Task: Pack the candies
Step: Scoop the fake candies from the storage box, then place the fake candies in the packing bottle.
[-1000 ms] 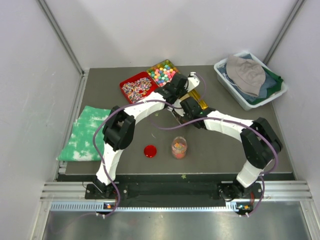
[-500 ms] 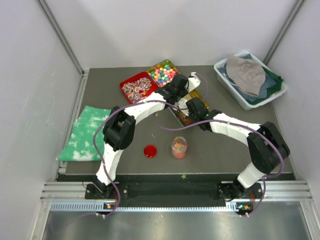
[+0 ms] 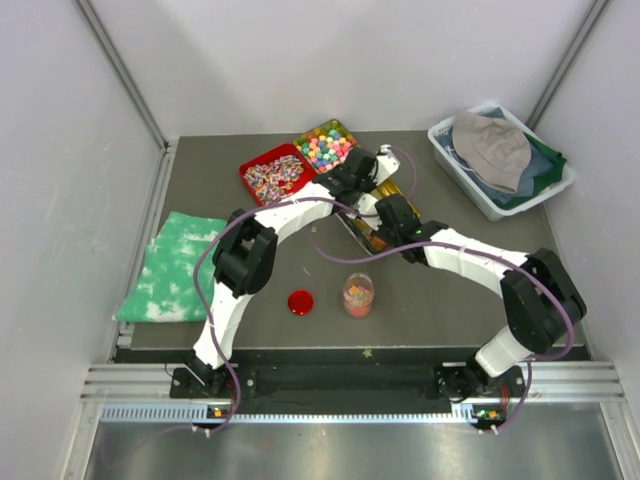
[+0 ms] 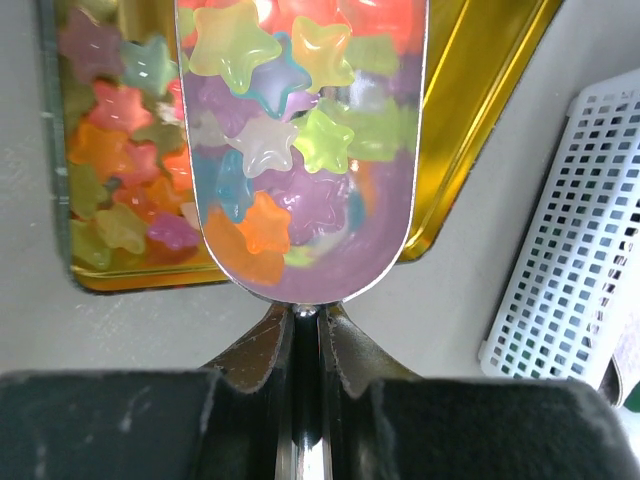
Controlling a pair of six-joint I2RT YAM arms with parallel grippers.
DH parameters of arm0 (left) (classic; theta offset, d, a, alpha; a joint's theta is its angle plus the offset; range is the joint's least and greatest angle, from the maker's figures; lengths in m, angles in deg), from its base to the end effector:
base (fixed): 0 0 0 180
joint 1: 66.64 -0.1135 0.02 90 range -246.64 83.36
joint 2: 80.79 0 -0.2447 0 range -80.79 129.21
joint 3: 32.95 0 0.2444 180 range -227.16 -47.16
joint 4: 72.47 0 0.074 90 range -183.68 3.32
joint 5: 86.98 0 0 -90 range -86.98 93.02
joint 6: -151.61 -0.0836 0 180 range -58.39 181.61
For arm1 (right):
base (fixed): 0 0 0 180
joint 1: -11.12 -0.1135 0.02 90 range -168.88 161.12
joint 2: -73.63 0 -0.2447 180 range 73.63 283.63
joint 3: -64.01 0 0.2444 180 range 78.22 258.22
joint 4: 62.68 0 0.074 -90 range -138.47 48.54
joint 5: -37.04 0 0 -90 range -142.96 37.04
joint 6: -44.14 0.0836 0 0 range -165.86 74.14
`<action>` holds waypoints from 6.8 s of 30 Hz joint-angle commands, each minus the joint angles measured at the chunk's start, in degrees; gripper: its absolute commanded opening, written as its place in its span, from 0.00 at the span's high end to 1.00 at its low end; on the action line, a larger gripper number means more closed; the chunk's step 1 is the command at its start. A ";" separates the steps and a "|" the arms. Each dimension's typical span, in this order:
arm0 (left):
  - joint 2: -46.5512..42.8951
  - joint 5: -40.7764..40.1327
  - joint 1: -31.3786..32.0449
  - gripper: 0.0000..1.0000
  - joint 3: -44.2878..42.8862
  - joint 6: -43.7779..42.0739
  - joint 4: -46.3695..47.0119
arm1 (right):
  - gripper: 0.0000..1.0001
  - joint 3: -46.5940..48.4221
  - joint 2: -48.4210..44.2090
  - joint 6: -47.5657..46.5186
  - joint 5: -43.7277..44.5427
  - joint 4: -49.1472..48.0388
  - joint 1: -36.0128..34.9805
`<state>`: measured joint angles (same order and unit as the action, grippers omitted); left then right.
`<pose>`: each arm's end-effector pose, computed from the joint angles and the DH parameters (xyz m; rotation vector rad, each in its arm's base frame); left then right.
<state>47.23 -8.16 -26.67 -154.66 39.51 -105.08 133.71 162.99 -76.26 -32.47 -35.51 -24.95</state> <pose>0.4204 -0.3313 0.1814 1.0617 1.9671 0.0502 0.3014 0.1834 0.1649 -1.1464 2.0559 -0.3779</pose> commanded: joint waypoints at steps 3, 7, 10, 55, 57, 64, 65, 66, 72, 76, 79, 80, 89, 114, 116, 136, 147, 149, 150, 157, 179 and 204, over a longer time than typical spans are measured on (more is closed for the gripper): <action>0.99 1.95 -0.41 1.00 -3.06 1.80 1.52 | 1.00 1.12 -3.32 -0.72 -2.38 -2.14 -0.05; 1.70 2.65 -1.03 1.00 -2.98 2.24 1.96 | 1.00 0.77 -3.40 -1.42 -2.56 -1.53 -0.40; 1.96 3.44 -1.55 1.00 -2.27 3.12 2.13 | 1.00 1.12 -3.41 -1.60 -2.48 -0.74 -0.84; 2.31 17.68 -3.84 0.50 5.38 12.18 8.02 | 1.00 5.34 0.81 -5.29 1.04 4.89 -2.07; 2.23 17.86 -4.10 0.31 4.76 12.61 7.93 | 1.00 5.42 0.81 -5.20 1.22 5.15 -2.07; 1.44 19.70 -5.95 0.05 -0.15 14.11 6.09 | 1.00 5.51 0.99 -5.29 1.66 5.95 -2.16; 1.17 20.75 -6.04 0.05 -0.51 14.28 5.74 | 1.00 5.69 1.08 -5.29 1.66 6.12 -2.33; 0.48 21.54 -6.30 0.04 -1.12 14.37 5.30 | 1.00 5.69 1.16 -5.38 1.66 6.12 -2.25; -2.25 23.06 -6.74 0.02 -1.48 16.04 3.89 | 1.00 6.48 1.08 -5.55 1.84 6.03 -2.42; -2.43 19.62 -8.58 0.01 -1.31 16.04 3.54 | 1.00 7.62 -0.94 -5.64 1.13 7.52 -2.51; -2.26 20.66 -12.45 0.01 -1.66 18.50 2.75 | 1.00 7.97 -3.14 -5.64 -0.01 9.37 -2.42; -2.34 20.93 -14.28 0.01 -1.66 19.55 2.57 | 1.00 7.97 -3.66 -5.64 -0.62 10.07 -2.42; -6.64 23.75 -21.68 0.01 0.45 21.93 2.75 | 1.00 4.99 -7.36 -4.33 -1.94 10.34 -2.51; -17.98 30.87 -22.74 0.01 11.26 20.53 0.73 | 1.00 2.52 -19.05 3.94 -29.45 21.06 4.52; -19.12 30.34 -22.83 0.01 12.40 19.65 0.20 | 1.00 2.70 -20.36 2.45 -28.75 22.81 4.52; -26.16 25.95 -25.90 0.01 18.55 14.11 -8.41 | 1.00 7.97 -30.03 -13.90 -25.95 46.80 3.12; -27.74 25.15 -26.69 0.01 18.38 12.00 -12.02 | 1.00 9.55 -30.30 -15.75 -20.67 51.38 -2.85; -27.92 24.89 -26.78 0.01 18.56 11.83 -12.11 | 1.00 9.99 -29.51 -15.75 -20.67 51.39 -3.47; -28.01 24.80 -26.78 0.01 18.73 11.65 -12.28 | 1.00 9.99 -29.33 -15.75 -19.27 51.21 -3.91; -28.53 24.89 -27.31 0.01 19.17 11.56 -12.28 | 1.00 9.64 -27.31 -16.71 -16.89 51.21 -6.99; -28.54 25.24 -27.66 0.01 20.40 11.91 -12.11 | 1.00 12.02 -22.83 -20.23 -7.40 51.21 -14.02; -28.71 26.21 -28.36 0.01 22.34 12.35 -10.70 | 1.00 13.86 -20.98 -22.87 0.34 52.00 -19.21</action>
<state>21.68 17.10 -54.61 -132.74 51.61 -117.84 144.05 141.79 -98.83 -33.56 16.40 -42.55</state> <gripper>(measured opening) 0.990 0.082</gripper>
